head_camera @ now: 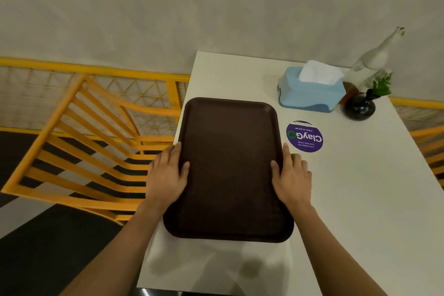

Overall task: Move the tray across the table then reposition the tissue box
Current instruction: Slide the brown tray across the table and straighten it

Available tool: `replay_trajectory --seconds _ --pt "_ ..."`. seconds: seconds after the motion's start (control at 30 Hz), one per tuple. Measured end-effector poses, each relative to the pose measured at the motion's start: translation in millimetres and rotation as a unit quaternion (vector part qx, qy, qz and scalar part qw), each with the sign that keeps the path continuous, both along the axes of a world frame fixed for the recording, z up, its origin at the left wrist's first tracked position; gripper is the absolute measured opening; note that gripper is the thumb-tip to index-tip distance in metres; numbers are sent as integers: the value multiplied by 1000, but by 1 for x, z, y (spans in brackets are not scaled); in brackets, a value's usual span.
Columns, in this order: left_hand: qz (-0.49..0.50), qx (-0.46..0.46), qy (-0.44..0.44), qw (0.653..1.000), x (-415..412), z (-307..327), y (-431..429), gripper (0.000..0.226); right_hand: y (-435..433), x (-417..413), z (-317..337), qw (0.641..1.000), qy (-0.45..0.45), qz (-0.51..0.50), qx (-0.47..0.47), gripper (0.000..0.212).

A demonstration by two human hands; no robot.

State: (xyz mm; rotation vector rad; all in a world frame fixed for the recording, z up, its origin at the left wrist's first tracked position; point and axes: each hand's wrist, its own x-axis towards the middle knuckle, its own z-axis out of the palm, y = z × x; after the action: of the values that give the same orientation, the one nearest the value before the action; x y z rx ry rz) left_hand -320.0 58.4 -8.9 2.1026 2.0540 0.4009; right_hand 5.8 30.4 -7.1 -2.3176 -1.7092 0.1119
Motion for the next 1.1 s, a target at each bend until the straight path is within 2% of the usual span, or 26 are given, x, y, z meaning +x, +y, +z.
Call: replay_trajectory --seconds 0.13,0.27,0.57,1.1 --pt "-61 -55 18 996 6 -9 -2 82 -12 -1 -4 998 13 47 -48 75" --pt "-74 -40 18 996 17 -14 -16 86 -30 8 -6 995 15 35 -97 83" --pt "-80 -29 2 996 29 -26 -49 90 -76 18 -8 995 39 21 -86 82" --pt "-80 -48 11 996 26 -23 10 93 -17 17 -3 995 53 37 -81 81"
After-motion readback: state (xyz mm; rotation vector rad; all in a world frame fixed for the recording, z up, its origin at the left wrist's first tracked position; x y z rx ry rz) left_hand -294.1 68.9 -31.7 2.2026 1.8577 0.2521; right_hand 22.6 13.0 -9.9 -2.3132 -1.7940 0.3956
